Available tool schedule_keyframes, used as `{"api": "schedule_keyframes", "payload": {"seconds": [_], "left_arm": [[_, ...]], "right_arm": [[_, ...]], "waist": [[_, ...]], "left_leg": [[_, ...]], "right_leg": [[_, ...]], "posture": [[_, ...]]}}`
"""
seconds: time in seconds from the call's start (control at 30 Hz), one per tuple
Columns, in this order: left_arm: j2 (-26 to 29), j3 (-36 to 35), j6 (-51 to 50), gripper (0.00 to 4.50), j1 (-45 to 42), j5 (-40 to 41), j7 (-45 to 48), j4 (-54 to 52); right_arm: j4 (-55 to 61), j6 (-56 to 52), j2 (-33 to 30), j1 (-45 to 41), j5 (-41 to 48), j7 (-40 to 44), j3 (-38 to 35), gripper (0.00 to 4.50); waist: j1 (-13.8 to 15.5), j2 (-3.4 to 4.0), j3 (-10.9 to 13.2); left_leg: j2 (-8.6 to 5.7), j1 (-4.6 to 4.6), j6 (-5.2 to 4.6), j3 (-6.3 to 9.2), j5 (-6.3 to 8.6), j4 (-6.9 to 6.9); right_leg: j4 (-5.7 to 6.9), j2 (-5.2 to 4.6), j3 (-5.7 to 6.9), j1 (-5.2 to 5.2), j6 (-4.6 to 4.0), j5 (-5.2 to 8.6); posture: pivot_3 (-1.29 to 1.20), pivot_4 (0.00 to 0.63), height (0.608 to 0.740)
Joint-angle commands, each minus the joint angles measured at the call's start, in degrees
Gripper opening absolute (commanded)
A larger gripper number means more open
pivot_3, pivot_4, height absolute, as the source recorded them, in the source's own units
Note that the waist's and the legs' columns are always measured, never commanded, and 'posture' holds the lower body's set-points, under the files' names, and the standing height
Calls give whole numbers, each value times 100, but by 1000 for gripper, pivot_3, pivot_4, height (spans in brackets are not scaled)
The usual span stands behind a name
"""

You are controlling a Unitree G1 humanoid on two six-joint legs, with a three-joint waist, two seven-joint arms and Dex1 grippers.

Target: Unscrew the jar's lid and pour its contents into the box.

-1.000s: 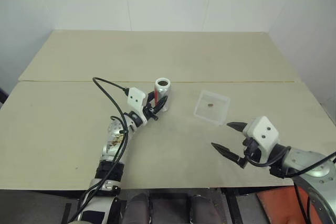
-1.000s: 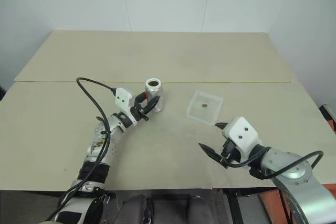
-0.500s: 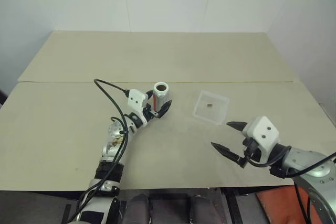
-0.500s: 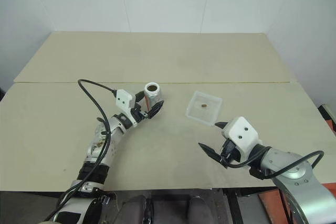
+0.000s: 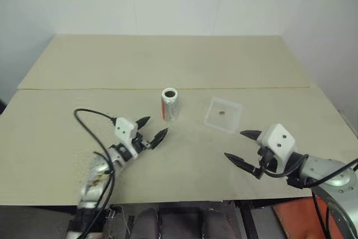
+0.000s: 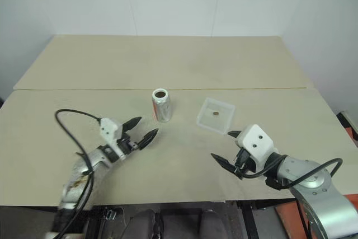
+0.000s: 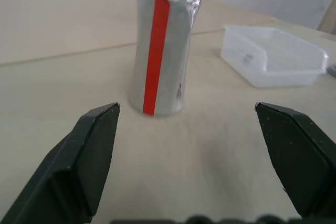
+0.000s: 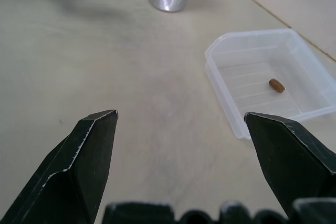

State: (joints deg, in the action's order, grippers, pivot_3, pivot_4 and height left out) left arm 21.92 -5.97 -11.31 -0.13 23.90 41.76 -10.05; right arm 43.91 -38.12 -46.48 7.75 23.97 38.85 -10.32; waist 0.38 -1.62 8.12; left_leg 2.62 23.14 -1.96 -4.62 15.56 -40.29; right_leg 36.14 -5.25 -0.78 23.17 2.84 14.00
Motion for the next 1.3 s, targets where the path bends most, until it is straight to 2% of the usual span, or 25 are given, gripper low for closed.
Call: {"api": "schedule_keyframes", "payload": {"seconds": [0.03, 0.13, 0.23, 0.3, 0.4, 0.53, 0.63, 0.87, 1.03, 1.3], "left_arm": [[599, -564, -399, 4472, 333, 869, 647, -782], [1672, -1529, -909, 4472, 844, 1720, 1488, -1239], [2270, -2291, -1464, 4472, 1256, 2517, 1833, -1480], [2456, -2927, -1808, 4472, 1677, 3046, 1968, -1723], [2416, -3341, -1988, 4472, 2091, 3355, 1880, -1961], [2219, -3459, -1895, 4472, 2559, 3172, 1708, -2403], [2106, -3589, -2013, 4472, 2724, 3392, 1414, -2675], [1982, -3869, -1941, 4472, 3169, 3356, 1306, -2886], [1913, -3897, -1977, 4472, 3169, 3636, 1076, -3118], [1824, -4009, -1866, 4472, 3129, 3677, 987, -3044]], "right_arm": [[83, 365, -100, 324, 248, 462, -752, 4500], [-273, 909, -176, 969, 738, 1659, -2011, 4500], [-801, 1218, -411, 1124, 971, 2435, -2628, 4500], [-1405, 1419, -700, 998, 956, 2894, -2867, 4500], [-1959, 1732, -945, 720, 843, 3149, -2784, 4500], [-2595, 2043, -1136, 190, 713, 3359, -2376, 4500], [-2890, 2199, -1283, -167, 662, 3599, -2001, 4500], [-3183, 2300, -1299, -803, 722, 3874, -1398, 4500], [-3340, 2419, -1288, -1199, 841, 4139, -1237, 4500], [-3415, 2486, -1169, -1425, 724, 4119, -939, 4500]], "waist": [[23, 2, -1], [45, -1, 0], [31, 5, -3], [-22, 2, -1], [-49, 3, -2], [-65, 9, -3], [-56, 9, -3], [-42, 10, -2], [-24, 10, -2], [-21, 11, -1]], "left_leg": [[0, -2, 0, -3, 0, 2], [0, 1, 0, -3, 1, 5], [8, -21, -3, -14, 4, 7], [11, -51, -2, -18, 4, 12], [18, -122, 5, -34, 8, 53], [17, -125, 12, -37, 8, 61], [14, -119, 13, -39, 8, 60], [13, -117, 12, -38, 8, 60], [14, -116, 13, -38, 8, 59], [13, -114, 13, -40, 9, 60]], "right_leg": [[1, -1, 0, -1, -1, 0], [-7, -4, 7, -4, -1, 1], [-13, -6, 2, -20, -2, 1], [-15, -5, 1, -49, -8, 4], [-28, -2, -6, -96, -55, 34], [-20, 4, -7, -91, -73, 46], [-19, 5, -7, -90, -64, 42], [-20, 2, -8, -88, -80, 51], [-21, 1, -9, -88, -83, 52], [-22, 1, -9, -85, -84, 53]], "posture": [[0, 150, 740], [0, 150, 740], [0, 150, 740], [0, 150, 740], [0, 150, 740], [0, 150, 740], [0, 150, 740], [0, 150, 740], [0, 150, 740], [0, 150, 740]]}}
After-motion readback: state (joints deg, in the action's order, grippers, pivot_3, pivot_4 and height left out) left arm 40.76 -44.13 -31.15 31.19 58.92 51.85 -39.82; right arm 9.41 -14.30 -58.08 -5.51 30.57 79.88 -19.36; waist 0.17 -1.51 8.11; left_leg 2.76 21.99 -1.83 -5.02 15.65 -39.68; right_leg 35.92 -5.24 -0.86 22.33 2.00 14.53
